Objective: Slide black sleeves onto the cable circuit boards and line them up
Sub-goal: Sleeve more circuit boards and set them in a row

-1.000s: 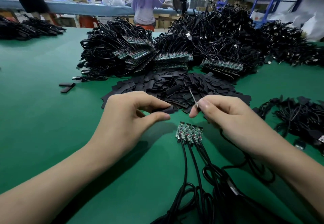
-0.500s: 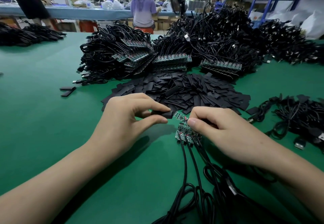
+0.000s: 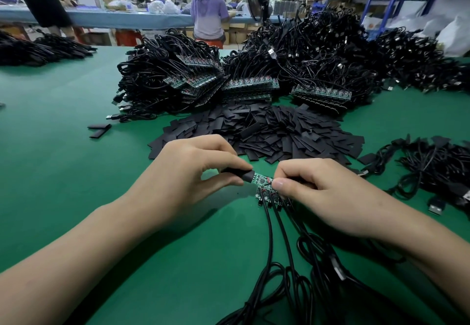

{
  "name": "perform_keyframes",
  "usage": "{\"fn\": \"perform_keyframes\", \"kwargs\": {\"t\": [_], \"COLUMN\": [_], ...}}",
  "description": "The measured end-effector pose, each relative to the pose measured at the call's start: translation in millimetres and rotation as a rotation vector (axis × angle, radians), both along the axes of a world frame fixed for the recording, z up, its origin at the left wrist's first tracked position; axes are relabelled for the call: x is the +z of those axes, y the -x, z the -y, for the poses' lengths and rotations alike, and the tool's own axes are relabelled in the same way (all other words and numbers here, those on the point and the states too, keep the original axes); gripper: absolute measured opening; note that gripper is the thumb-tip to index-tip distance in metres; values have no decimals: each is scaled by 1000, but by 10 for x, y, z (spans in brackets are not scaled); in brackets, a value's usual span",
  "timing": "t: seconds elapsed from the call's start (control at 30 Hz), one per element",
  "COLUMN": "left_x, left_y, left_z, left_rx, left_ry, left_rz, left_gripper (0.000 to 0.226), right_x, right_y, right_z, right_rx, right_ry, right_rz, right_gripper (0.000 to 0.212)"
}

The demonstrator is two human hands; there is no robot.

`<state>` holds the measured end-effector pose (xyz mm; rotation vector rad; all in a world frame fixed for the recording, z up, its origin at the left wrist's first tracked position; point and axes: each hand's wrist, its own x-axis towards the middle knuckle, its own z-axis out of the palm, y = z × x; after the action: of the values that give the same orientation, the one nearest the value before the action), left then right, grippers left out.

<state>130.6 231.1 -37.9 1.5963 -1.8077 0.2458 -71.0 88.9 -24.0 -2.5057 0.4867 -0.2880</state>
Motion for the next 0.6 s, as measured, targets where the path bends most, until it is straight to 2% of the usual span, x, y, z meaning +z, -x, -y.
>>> {"fn": "perform_keyframes", "kwargs": {"t": [0.1,0.43,0.6], "left_x": [0,-6,-20], "left_y": [6,67,112], "left_z": [-17,-13,0], "left_rx": [-24,-95,8], "left_ry": [-35,-27,46], "left_rz": [-70,-2,-152], "left_gripper": [19,18,19], "right_x": [1,-19,-40], "right_y": [6,-18,-8], "right_z": [-16,-58,-86], "right_rx": [20,31,-57], "right_ry": [12,-34,71], "right_rz": [-2,49,322], "right_gripper": [31,26,5]}}
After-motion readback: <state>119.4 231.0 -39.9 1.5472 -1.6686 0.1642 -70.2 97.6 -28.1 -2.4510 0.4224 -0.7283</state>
